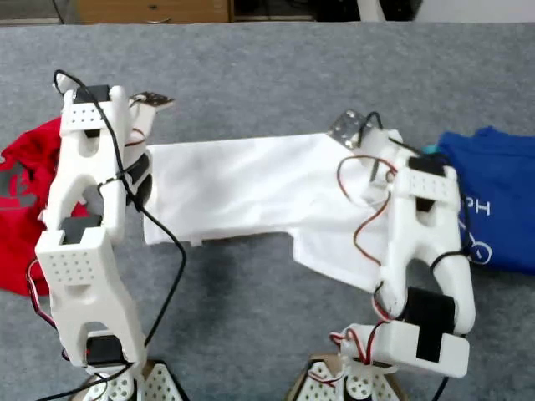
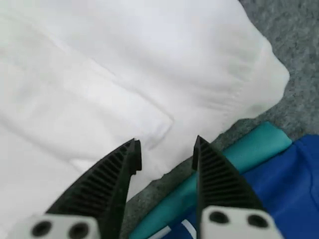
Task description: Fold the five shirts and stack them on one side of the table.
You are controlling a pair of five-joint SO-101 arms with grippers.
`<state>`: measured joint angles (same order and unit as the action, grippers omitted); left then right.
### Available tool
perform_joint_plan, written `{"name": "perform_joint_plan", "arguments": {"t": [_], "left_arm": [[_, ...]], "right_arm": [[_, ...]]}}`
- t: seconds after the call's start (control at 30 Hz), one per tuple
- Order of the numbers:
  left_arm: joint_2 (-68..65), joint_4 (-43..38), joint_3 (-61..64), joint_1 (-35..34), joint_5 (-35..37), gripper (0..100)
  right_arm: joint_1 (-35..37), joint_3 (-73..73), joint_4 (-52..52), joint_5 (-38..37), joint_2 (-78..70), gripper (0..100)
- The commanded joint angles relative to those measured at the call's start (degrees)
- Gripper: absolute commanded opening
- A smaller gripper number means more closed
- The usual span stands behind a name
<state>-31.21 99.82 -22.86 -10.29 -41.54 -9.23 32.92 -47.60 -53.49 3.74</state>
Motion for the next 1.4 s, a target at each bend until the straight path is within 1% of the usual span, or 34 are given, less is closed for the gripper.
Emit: {"name": "perform_joint_plan", "arguments": {"t": [0.0,0.1,0.2,0.37,0.4,0.53,0.6,0.8,0.93,1.07,1.23,1.37], "left_arm": [[3.38,0.88,-0.62,-1.58,-0.18,10],[3.38,0.88,-0.62,-2.37,-0.09,10],[4.53,0.88,-0.53,-3.34,-0.09,10],[7.96,0.88,0.00,-3.34,-0.09,10],[8.13,0.88,0.00,-3.08,-0.09,10],[8.31,0.79,0.00,-2.29,0.00,10],[8.31,0.79,0.00,-2.02,0.00,10],[8.31,0.79,0.00,-1.67,0.00,10],[8.31,0.79,0.00,-1.67,0.00,10],[8.40,0.79,0.00,-1.67,0.09,10],[8.75,0.79,0.00,-1.76,1.67,10],[8.84,0.79,0.00,-1.85,1.76,10]], "right_arm": [[3.03,-3.03,-1.76,0.79,1.89,18.2],[4.53,-3.38,-6.07,1.05,5.41,18.2],[4.53,-3.12,-10.37,4.40,8.04,18.2],[4.26,-2.59,-15.82,7.30,7.43,17.8],[4.44,-2.07,-15.38,7.82,6.64,16.6],[4.62,-1.01,-11.96,8.62,2.77,6.5],[4.62,-1.01,-9.85,8.62,0.66,3.6],[4.70,-2.15,-2.90,8.62,-5.49,3.7],[4.70,-6.11,-1.49,8.35,-8.57,3.7],[5.05,-9.71,-2.11,8.26,-10.86,3.6],[6.20,-11.74,-10.73,8.35,-7.60,3.5],[6.29,-11.38,-13.71,8.53,-3.12,3.5]]}}
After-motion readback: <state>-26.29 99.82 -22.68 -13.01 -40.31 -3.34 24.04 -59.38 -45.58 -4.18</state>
